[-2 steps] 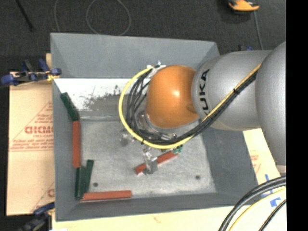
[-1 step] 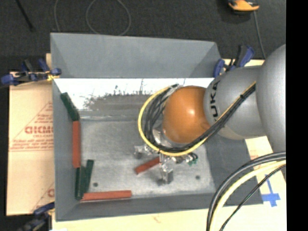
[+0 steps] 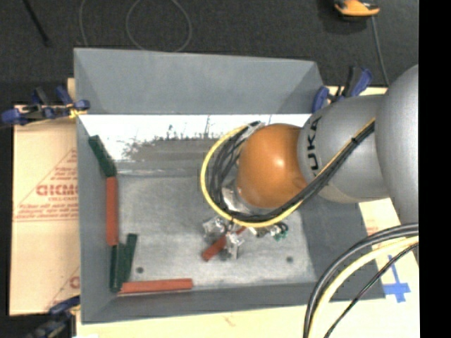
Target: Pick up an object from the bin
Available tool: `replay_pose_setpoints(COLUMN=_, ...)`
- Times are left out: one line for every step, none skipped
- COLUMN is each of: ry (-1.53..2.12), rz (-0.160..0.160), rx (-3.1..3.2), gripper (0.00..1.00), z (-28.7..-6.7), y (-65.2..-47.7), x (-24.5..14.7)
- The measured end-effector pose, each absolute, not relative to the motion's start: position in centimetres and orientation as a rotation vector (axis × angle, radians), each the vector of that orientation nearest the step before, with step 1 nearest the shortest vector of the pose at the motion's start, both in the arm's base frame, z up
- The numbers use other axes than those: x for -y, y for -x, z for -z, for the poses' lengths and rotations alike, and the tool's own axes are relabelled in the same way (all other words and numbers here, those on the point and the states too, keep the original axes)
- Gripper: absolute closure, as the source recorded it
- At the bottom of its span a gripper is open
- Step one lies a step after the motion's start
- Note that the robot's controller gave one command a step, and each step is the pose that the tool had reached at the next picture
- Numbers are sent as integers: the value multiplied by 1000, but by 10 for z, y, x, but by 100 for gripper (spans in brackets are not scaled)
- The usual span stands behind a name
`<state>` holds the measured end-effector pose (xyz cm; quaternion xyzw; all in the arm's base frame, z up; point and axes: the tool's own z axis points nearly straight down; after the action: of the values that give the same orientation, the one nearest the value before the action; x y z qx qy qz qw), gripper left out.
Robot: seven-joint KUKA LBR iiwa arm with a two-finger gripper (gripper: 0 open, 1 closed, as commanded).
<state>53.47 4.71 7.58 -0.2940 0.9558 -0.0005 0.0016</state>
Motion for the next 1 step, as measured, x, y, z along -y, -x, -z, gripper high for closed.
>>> replay_pose_setpoints(ry=984, rz=5, rx=-2972, gripper=100, z=-254, y=-516, x=-36)
